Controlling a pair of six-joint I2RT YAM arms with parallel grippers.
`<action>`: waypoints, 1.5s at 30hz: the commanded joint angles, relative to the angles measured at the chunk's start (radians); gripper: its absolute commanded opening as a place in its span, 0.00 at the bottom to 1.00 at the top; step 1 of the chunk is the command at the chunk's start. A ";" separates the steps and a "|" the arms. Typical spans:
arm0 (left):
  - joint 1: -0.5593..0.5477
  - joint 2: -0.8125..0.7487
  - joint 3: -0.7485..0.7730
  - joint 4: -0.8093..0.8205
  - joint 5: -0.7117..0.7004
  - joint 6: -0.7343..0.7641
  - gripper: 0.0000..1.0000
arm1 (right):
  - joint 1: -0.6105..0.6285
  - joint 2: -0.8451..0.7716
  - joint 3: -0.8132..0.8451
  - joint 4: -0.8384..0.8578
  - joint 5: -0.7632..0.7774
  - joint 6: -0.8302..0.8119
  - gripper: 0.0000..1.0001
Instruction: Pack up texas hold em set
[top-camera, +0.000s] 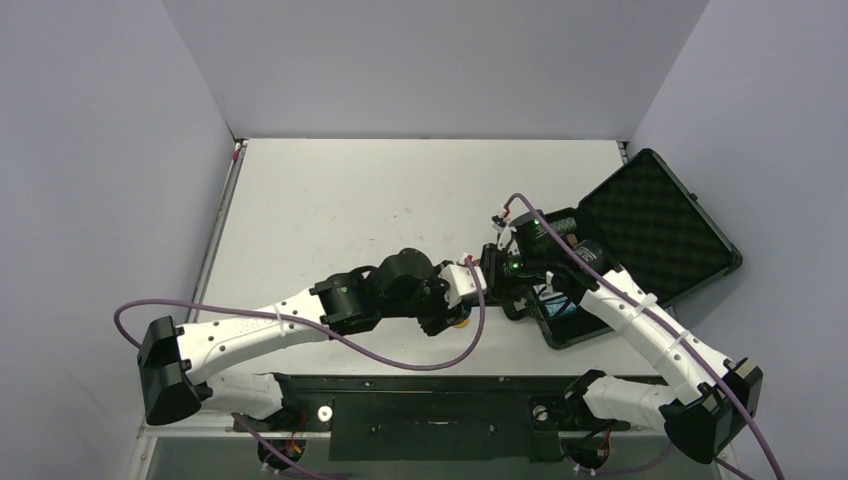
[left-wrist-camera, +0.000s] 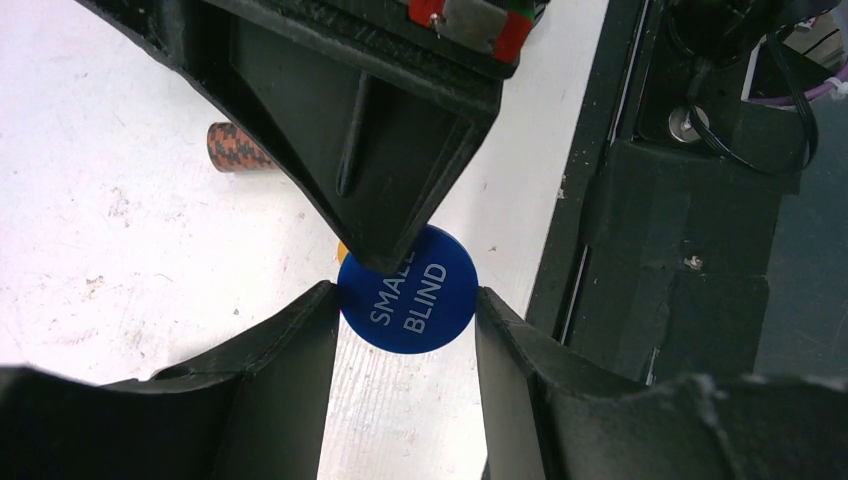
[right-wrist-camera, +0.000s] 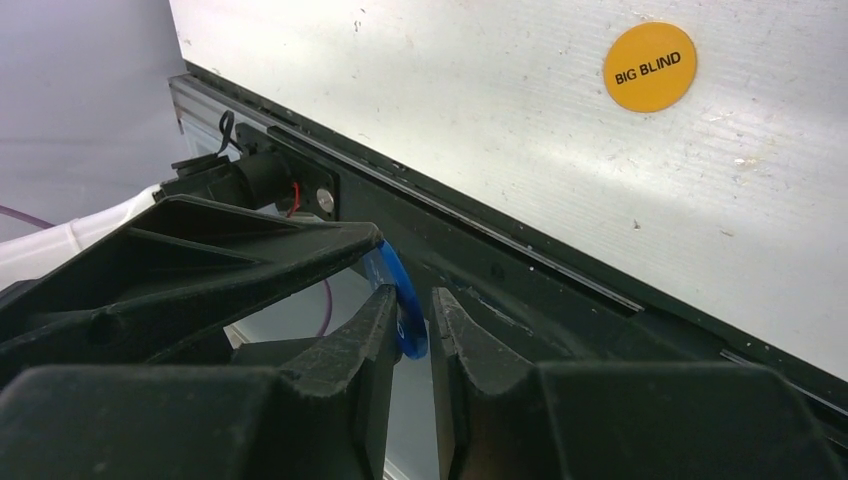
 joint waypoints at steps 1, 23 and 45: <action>-0.005 0.010 0.068 0.056 -0.016 0.004 0.26 | 0.007 0.009 0.039 -0.013 -0.019 -0.033 0.16; -0.015 0.010 0.088 0.049 -0.132 -0.003 0.68 | -0.032 -0.009 0.050 -0.037 -0.049 -0.084 0.00; 0.448 -0.669 -0.566 0.200 -0.674 -0.285 0.99 | -0.413 -0.161 0.017 -0.143 0.144 -0.116 0.00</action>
